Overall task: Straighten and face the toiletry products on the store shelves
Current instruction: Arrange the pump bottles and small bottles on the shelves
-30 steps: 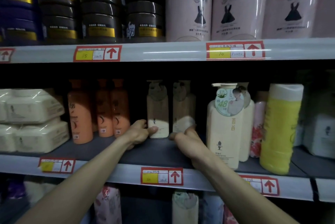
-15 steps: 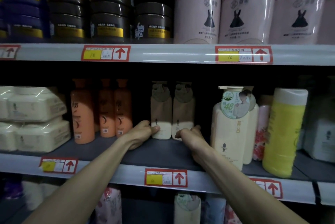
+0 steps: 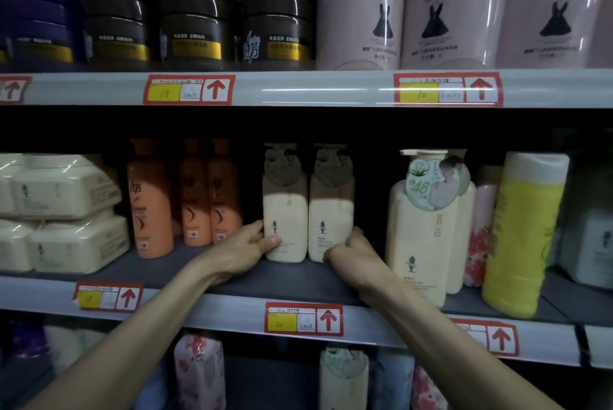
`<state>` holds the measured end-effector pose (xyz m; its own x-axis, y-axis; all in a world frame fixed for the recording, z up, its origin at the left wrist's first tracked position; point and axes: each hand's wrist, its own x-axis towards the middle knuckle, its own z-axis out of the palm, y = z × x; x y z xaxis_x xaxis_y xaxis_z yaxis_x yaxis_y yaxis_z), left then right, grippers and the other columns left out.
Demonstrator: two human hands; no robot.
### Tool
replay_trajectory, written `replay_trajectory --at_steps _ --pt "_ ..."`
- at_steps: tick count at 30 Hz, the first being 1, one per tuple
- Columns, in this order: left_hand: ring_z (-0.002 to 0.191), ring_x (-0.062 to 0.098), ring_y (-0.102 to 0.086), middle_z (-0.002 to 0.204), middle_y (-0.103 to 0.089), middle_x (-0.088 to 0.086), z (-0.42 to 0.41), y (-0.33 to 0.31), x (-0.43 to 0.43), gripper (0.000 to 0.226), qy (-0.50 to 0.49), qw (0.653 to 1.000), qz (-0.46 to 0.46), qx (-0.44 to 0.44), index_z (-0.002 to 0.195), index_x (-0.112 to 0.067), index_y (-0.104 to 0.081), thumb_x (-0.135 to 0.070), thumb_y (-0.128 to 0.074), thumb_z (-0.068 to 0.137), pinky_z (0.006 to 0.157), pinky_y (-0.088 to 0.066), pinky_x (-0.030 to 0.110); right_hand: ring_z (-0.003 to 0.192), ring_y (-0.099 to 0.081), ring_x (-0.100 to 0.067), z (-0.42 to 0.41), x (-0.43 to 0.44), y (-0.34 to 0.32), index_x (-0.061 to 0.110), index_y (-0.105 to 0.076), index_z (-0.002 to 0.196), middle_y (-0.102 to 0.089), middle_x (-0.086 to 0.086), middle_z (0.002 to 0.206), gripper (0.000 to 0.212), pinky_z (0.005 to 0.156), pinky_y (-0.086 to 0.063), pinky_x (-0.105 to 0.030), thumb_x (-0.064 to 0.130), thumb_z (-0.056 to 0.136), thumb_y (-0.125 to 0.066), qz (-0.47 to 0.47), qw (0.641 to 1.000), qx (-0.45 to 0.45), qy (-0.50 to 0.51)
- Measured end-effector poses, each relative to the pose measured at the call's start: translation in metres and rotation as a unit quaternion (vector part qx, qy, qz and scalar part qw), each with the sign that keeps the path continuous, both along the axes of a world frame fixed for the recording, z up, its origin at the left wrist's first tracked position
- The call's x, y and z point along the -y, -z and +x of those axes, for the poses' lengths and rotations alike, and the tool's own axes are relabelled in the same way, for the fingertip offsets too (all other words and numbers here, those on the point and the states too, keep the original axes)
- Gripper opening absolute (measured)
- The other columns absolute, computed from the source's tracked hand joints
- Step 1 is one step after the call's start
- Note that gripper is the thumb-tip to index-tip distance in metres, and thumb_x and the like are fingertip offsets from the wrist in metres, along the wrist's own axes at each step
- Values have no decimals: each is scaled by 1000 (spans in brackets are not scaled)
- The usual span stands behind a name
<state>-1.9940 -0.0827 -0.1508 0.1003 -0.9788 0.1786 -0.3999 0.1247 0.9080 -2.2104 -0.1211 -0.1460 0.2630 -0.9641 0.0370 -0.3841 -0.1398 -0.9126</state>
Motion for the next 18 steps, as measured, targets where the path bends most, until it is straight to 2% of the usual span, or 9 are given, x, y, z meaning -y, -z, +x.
replay_trajectory --at_steps 3,5,7,9,10,12,14,16,18 --pt "123 9 -62 134 -66 -1 -8 -6 -10 43 -8 1000 -1 15 145 -10 -49 -15 -55 103 115 -42 37 146 -40 -33 -9 -33 -19 7 7 163 -38 -18 162 102 120 -35 -38 21 88 -61 -27 998 -52 -33" --pt "124 7 -60 135 -64 -3 -13 -11 -20 43 -19 999 -3 37 143 -8 -52 -18 -59 101 117 -40 34 154 -28 -28 -24 -63 -23 8 15 162 -18 -14 170 98 122 -25 -28 23 98 -58 -115 986 -108 -60" --pt "132 9 -51 145 -51 -3 -15 -16 -33 54 -74 993 -16 94 146 -3 -47 -19 -65 97 113 -33 24 145 -40 -13 -52 -101 -25 25 -2 166 -34 3 165 88 111 -31 -18 36 99 -59 -213 961 -156 -88" --pt "128 9 -56 140 -58 3 -18 -17 -51 59 -150 977 -47 141 145 -3 -50 -20 -71 92 108 -36 22 116 -59 9 -87 -130 -27 51 -35 151 -62 29 132 66 93 -40 -5 45 93 -65 -280 950 -125 -62" --pt "115 2 -63 129 -67 0 -19 -15 -58 52 -176 972 -71 142 138 -8 -58 -20 -73 90 106 -41 22 101 -64 15 -106 -132 -25 52 -51 135 -67 37 117 52 84 -43 0 42 88 -71 -313 948 -60 -19" --pt "92 -12 -67 108 -73 -9 -26 -12 -68 37 -200 967 -106 116 124 -18 -67 -17 -76 88 93 -50 18 80 -67 17 -145 -117 -14 40 -67 114 -72 33 93 35 72 -44 4 33 82 -80 -369 922 16 115" --pt "100 -5 -67 115 -71 -3 -30 -13 -66 52 -211 970 -101 71 131 -18 -62 -14 -82 82 95 -50 22 73 -67 11 -167 -94 -8 31 -70 114 -73 22 80 42 71 -48 -3 48 77 -80 -330 925 -45 185" --pt "122 17 -61 138 -62 8 -32 -17 -60 79 -219 972 -69 51 144 -13 -50 -19 -89 75 110 -44 36 78 -68 3 -168 -76 -2 28 -68 117 -72 17 88 60 76 -54 -19 70 75 -70 -262 939 -147 167" --pt "136 26 -51 151 -50 13 -40 -20 -55 84 -212 974 -8 79 151 -8 -40 -20 -84 81 114 -36 37 82 -67 -11 -156 -67 2 23 -64 95 -70 10 83 60 75 -53 -33 80 76 -61 -246 936 -210 136"
